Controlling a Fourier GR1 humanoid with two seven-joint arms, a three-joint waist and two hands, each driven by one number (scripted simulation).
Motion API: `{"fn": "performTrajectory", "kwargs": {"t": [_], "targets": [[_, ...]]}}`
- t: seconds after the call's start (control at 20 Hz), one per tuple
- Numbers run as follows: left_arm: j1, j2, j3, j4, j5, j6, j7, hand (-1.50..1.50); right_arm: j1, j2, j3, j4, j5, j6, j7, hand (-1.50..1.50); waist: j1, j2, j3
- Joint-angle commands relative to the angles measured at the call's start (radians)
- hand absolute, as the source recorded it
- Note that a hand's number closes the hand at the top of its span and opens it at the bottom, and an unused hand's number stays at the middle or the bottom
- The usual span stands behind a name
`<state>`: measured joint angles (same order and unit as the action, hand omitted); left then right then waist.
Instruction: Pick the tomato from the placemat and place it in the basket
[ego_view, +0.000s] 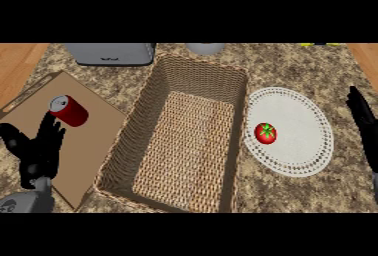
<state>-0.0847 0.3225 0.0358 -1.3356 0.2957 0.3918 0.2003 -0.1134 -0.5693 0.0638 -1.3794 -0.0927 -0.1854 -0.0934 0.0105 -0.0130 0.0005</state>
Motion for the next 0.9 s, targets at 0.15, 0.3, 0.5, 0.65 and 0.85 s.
{"fn": "performTrajectory", "kwargs": {"t": [0.15,0.3,0.5,0.65,0.85], "targets": [[-0.135,0.105,-0.12,-0.115,-0.12,-0.135,-0.11,0.0,-0.148,0.167,0.213,-0.048,-0.136,0.286,0.019,1.5,0.061,0.023,0.006],[-0.135,0.115,-0.115,-0.127,-0.123,-0.141,-0.129,0.0,-0.111,0.377,-0.02,-0.058,-0.344,0.047,-0.036,1.5,-0.06,-0.007,0.056],[-0.155,0.165,-0.218,-0.193,-0.196,-0.252,-0.21,0.0,-0.212,0.508,0.361,-0.077,-0.338,0.314,0.14,-1.5,0.037,0.011,-0.001],[-0.151,0.169,-0.197,-0.168,-0.208,-0.256,-0.214,0.0,-0.281,0.495,0.381,-0.162,-0.209,0.188,0.222,-1.5,-0.007,0.009,-0.001],[-0.136,0.183,-0.181,-0.193,-0.195,-0.26,-0.208,0.0,-0.462,0.295,0.338,-0.179,-0.004,0.141,0.348,-1.5,-0.01,0.0,-0.004]]}}
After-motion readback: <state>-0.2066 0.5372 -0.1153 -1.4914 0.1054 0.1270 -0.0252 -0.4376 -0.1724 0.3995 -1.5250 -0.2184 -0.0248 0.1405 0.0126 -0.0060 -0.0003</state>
